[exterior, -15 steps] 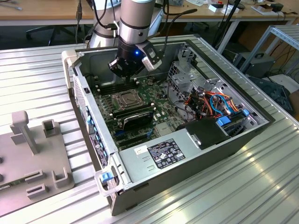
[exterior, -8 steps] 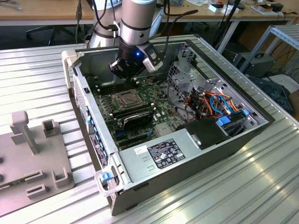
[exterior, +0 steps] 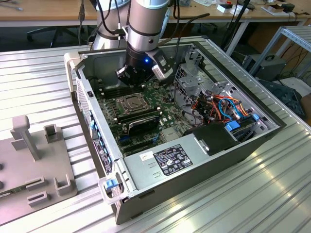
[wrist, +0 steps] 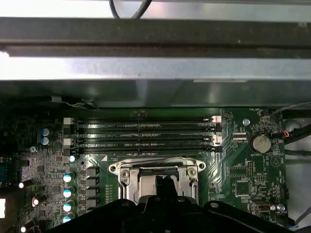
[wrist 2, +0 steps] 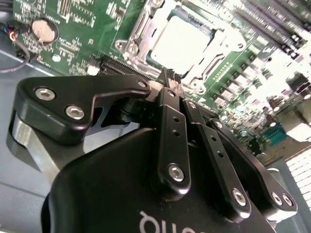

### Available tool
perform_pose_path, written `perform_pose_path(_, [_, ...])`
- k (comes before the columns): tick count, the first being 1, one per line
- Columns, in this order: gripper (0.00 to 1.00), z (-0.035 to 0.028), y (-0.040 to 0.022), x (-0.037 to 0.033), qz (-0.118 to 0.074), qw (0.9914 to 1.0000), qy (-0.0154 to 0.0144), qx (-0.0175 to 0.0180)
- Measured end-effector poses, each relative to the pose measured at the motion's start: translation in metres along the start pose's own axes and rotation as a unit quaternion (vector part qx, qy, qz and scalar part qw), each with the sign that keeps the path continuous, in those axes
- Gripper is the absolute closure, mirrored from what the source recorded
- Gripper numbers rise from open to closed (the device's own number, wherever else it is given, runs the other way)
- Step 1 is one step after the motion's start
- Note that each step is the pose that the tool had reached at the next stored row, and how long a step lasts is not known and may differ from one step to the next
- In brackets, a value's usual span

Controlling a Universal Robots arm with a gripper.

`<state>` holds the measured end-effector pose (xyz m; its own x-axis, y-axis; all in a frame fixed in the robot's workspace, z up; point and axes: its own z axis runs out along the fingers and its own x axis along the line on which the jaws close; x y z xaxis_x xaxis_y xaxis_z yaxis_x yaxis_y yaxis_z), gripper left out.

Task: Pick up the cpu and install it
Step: 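Install the first cpu locking lever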

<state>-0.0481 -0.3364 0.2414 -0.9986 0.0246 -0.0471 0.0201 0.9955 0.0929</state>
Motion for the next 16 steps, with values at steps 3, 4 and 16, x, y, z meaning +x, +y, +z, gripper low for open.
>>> perform_pose_path(3, [0.89,-0.0005,-0.006,-0.0002,0.0,1.0,0.0,0.0])
perform_pose_path(4, [0.89,-0.0006,-0.007,-0.0002,0.0,1.0,0.0,0.0])
perform_pose_path(16, [0.89,-0.0016,-0.0181,-0.0004,0.0,1.0,0.0,0.0])
